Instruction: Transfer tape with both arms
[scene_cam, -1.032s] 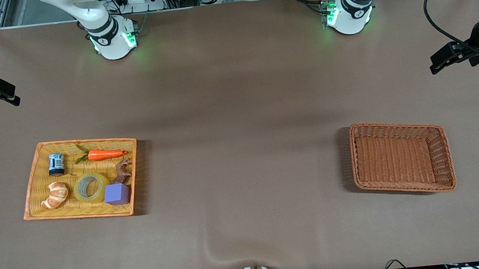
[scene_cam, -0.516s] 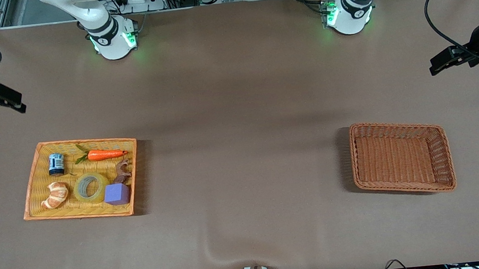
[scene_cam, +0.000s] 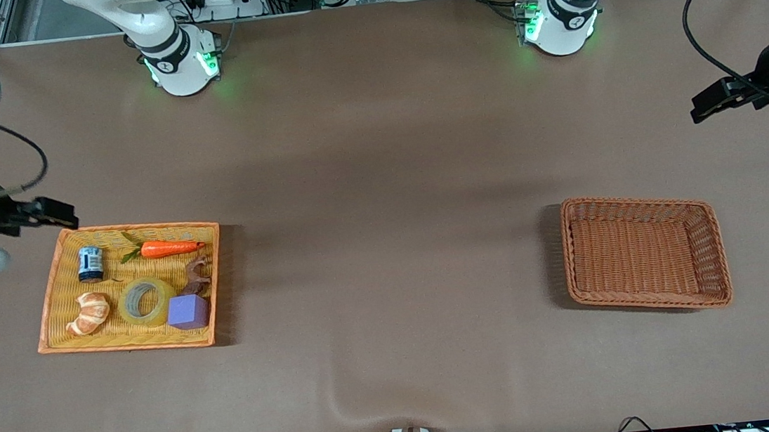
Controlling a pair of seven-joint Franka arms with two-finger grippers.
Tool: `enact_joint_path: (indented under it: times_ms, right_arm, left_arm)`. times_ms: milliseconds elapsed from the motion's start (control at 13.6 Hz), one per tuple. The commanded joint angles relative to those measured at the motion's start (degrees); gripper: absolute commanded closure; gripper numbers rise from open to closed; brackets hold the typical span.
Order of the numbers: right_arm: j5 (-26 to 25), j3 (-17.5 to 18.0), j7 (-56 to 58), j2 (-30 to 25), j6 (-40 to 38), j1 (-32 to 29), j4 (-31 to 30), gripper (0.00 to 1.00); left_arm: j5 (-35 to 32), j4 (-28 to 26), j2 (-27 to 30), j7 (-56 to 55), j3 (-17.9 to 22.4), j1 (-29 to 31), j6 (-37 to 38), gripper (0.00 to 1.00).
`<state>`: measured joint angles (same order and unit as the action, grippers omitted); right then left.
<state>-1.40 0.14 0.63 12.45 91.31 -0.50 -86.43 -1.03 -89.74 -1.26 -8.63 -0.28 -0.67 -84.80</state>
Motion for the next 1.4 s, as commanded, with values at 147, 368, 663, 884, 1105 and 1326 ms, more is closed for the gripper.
enact_joint_path:
  times_ms: [147,368,663,884,1105,1326]
  right_arm:
    - [-0.54,-0.23,-0.11,6.34,4.82,-1.34,3.02,0.0]
    - [-0.01,-0.15,-0.19,9.07,5.11,-3.89,2.5,0.0]
    - [-0.8,-0.14,-0.72,16.01,6.85,-2.04,2.94,0.0]
    - [-0.45,-0.14,-0.72,20.32,12.48,-2.75,2.76,0.0]
    - [-0.72,-0.14,-0.02,21.82,12.66,-3.1,2.85,0.0]
    - [-0.54,-0.14,1.38,24.36,15.63,-6.17,2.94,0.0]
  left_arm:
    - [-0.73,0.44,-0.68,0.11,-0.25,0.49,-0.36,0.0]
    - [-0.64,0.44,-0.76,0.11,-0.25,0.49,-0.63,0.0]
    - [-0.64,0.35,-0.76,0.11,-0.25,0.66,-0.71,0.0]
    - [-0.64,0.27,-0.85,0.11,-0.25,0.67,-0.98,0.0]
    - [-0.64,0.0,-0.85,0.11,-0.25,0.67,-1.5,0.0]
    - [-0.64,-0.17,-0.85,0.11,-0.25,0.67,-1.68,0.0]
